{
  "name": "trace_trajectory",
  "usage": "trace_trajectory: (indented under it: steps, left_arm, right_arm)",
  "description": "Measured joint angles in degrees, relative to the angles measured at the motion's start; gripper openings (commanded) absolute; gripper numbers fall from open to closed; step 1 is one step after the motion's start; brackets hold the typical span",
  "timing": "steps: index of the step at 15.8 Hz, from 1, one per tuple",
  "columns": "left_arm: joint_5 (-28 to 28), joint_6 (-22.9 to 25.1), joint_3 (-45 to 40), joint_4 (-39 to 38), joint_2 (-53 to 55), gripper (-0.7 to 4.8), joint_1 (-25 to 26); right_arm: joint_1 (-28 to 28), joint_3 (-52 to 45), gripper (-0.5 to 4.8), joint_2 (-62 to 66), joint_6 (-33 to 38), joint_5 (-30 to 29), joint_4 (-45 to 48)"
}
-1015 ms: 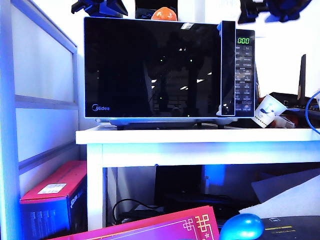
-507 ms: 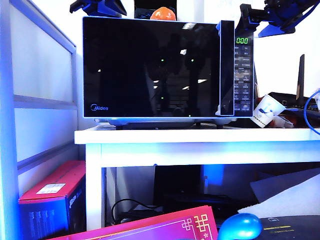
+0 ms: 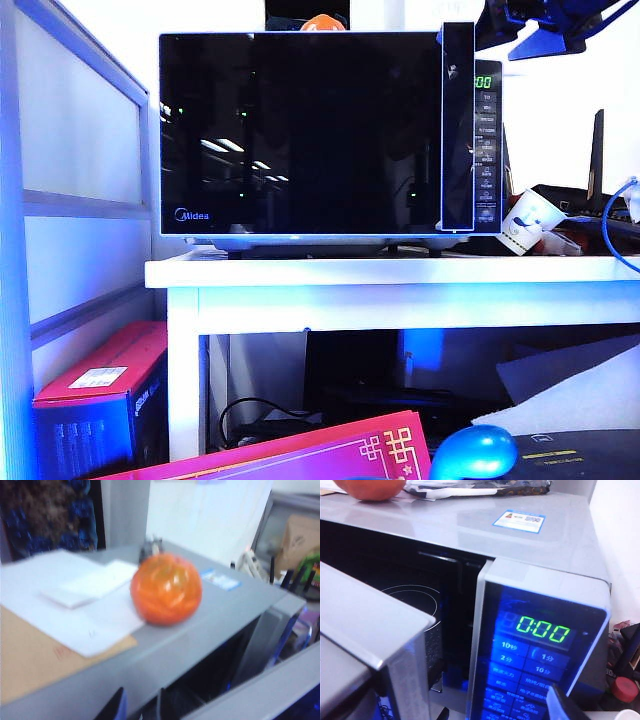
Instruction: Open the microwave door, place the orange inside the microwave, then close the microwave door.
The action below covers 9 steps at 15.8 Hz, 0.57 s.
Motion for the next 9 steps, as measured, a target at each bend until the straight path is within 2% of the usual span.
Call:
trace_trajectory:
  steps: [4, 6, 9]
  left_arm:
    - [0.0, 0.0, 0.0, -1.7, 0.5, 0.94, 0.0]
    - [0.0, 0.0, 0.0, -1.9, 1.8, 0.94, -0.1]
    - [0.0, 0.0, 0.0, -2.8, 3.4, 0.94, 0.0]
  right_arm:
    - [0.0, 0.0, 4.49, -2.5, 0.2, 0.0, -0.6]
    - [1.1, 0.2, 4.49, -3.6, 0.3, -5.0, 0.9]
    - [0.6, 0.2, 4.49, -3.8, 0.3, -5.2, 0.5]
